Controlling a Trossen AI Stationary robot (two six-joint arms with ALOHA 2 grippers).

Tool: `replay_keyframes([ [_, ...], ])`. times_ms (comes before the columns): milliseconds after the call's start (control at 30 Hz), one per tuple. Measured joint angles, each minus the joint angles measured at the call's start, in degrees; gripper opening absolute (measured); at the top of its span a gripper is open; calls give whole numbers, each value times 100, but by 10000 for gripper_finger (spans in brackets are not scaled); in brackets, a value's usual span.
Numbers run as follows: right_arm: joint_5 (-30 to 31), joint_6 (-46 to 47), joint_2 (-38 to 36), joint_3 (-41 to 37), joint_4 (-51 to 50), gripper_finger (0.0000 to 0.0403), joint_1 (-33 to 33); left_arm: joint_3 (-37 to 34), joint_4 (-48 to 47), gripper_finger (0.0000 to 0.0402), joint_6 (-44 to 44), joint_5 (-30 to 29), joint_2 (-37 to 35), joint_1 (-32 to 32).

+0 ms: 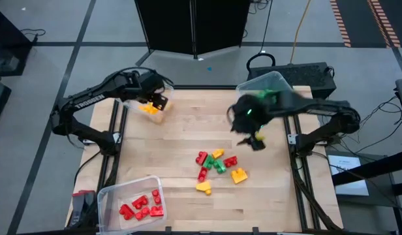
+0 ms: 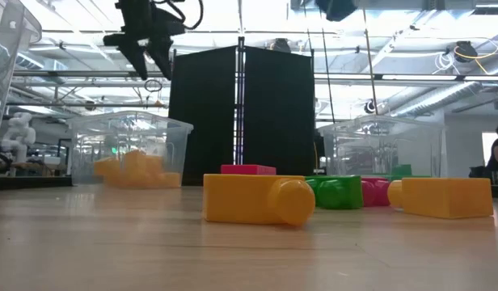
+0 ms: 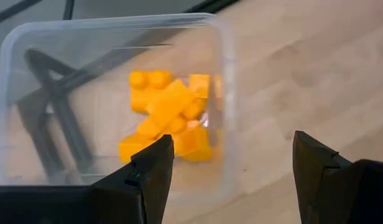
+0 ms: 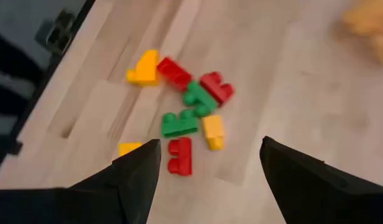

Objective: Sort blocks
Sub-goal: Put the yellow game piece into the top left transparent bin

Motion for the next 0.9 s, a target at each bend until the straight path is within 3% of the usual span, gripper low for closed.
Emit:
replay_keyframes([
  [167, 299, -325, 347, -1139, 1550, 267, 292, 0, 119, 214, -63, -77, 0, -338],
  [300, 469, -538, 865, -1611, 2480, 267, 340, 0, 114, 214, -155, -82, 0, -480],
  [633, 501, -847, 2323, -1674, 2577, 267, 179, 0, 101, 215, -169, -91, 0, -688],
  [900, 681, -814, 2847, -1673, 2992, 262, 133, 2, 92, 215, -171, -92, 0, -741],
])
